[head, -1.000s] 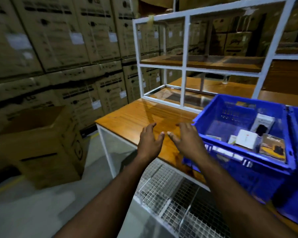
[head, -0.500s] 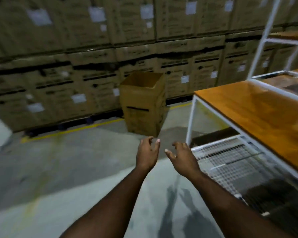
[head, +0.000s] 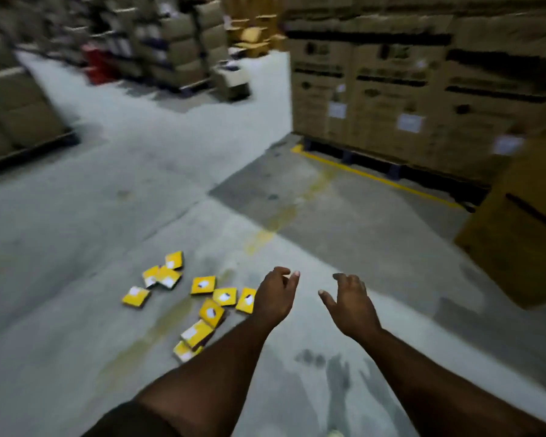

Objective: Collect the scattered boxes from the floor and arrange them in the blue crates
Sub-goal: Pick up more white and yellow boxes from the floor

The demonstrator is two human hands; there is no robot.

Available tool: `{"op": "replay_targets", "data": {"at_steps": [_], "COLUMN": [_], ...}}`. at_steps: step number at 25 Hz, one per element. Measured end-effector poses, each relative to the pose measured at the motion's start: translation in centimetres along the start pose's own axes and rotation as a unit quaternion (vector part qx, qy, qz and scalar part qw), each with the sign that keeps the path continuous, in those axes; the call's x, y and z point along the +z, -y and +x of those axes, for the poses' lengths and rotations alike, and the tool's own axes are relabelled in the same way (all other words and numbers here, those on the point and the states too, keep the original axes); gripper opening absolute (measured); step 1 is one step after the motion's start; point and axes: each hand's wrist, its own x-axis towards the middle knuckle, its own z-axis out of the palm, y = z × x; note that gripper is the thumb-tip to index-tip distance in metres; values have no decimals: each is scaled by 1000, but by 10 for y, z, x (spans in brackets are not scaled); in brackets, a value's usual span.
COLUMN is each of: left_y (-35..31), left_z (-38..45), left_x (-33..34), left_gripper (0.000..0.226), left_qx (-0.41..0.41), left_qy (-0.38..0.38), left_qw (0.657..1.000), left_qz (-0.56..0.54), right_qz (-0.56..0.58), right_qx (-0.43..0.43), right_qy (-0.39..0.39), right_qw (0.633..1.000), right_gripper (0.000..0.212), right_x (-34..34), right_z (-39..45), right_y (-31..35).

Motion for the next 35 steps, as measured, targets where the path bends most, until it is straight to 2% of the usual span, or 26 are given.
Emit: {"op": "replay_targets", "data": {"at_steps": [3,7,11,15,20,25,27,31,35], "left_y": [39,90,135,191,288,351,367,397,439], "left_z": [0,-15,-16,-2,33,74,92,138,207], "left_x": [-45,-82,-109,-138,-198,-246,-254,-256,-249], "left_gripper": [35,30,34,34,32,34,37,36,37], "left_qx": [-86,-176,-228,-251,-273,-285,-296,-311,-346], "left_qy": [-84,-155,-191,-201,-181,-126,-108,-74,-85], "left_qw": [993,972,954,945,941,949,948,945,933], "left_qz": [15,3,-29,-51,-81,-48,-46,-60,-53], "right_qz": [0,-2,-18,-33,-29,20,31,37,55], "right_qx": [-83,-159,-209,-220,-204,-196,-202,-156,-156], "right_qy": [79,155,206,226,245,228,220,246,278], "right_qw": [993,975,956,948,947,954,954,956,946], "right_gripper": [51,47,47,49,49,46,44,44,47], "right_x": [38,80,116,165,244,298,317,356,426], "right_z": [32,42,46,60,69,81,91,133,197], "right_y": [37,83,118,154,230,297,312,333,338]}}
